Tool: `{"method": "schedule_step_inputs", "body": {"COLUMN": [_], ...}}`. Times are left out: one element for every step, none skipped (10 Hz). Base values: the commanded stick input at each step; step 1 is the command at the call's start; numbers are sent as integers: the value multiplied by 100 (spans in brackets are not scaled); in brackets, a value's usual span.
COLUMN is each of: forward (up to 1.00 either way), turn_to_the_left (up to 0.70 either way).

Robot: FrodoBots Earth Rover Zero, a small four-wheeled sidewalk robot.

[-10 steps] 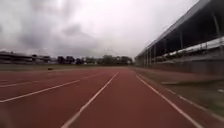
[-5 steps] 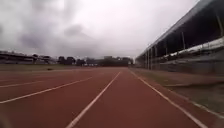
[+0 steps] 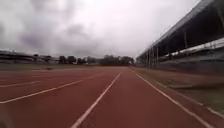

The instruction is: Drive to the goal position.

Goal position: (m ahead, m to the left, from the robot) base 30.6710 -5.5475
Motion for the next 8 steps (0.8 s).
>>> {"method": "schedule_step_inputs", "body": {"forward": [70,70,70,70,70,70,70,70], "turn_to_the_left": [0,0,0,0,0,0,0,0]}}
